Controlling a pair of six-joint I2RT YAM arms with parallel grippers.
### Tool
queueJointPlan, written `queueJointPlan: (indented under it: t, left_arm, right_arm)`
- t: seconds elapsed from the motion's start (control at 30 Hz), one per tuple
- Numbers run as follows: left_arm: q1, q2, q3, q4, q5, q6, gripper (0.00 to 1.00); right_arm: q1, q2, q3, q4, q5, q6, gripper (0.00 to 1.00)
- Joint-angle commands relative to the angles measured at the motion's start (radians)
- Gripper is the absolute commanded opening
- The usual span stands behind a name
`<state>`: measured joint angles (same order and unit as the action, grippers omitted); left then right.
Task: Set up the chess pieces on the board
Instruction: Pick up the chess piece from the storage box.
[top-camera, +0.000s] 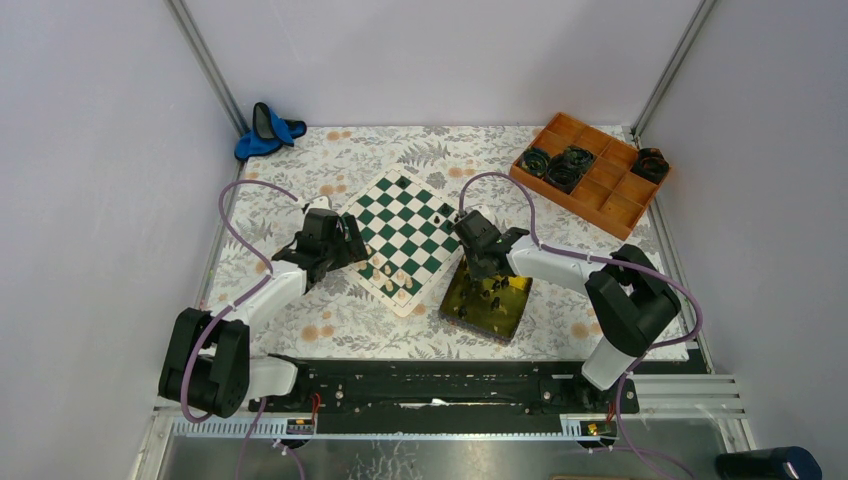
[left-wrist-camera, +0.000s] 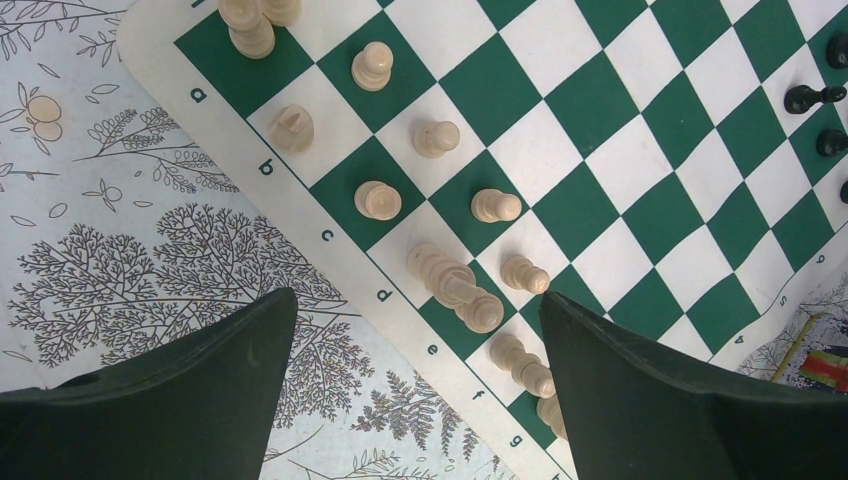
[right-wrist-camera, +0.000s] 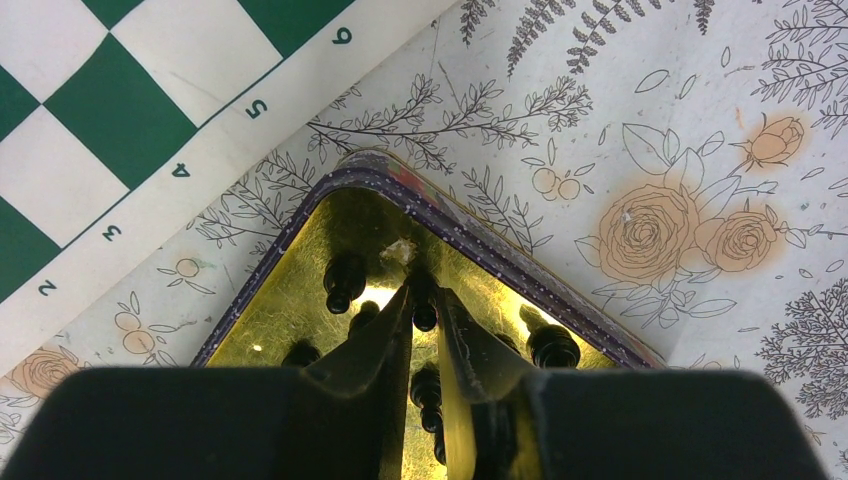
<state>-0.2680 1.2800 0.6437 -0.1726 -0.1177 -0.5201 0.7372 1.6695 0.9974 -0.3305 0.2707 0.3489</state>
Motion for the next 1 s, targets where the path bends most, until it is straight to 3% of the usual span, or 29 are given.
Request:
queueJointPlan:
  t: [0.0,0.47,0.7,0.97]
  left_arm:
    - [-0.005,-0.009,0.024,0.036,-0.020,0.019,0.99]
    - [-0.005,-0.018,0.022,0.036,-0.020,0.019,0.99]
    - [-0.005,-0.024,0.023,0.037,-0.022,0.019,0.99]
    - [-0.005,-0.041,0.021,0.041,-0.029,0.019,0.99]
  right_arm:
    - [-0.009,0.001,0.010,0.006,0.000,0.018,0.21]
    - [-0.010,0.006,0.006,-0.004,-0.005,0.028,0.21]
    - [-0.010,-0.002,0.009,-0.011,-0.005,0.027,0.10]
    - [-0.010,-0.034,0.044,-0.053,0.014,0.008,0.07]
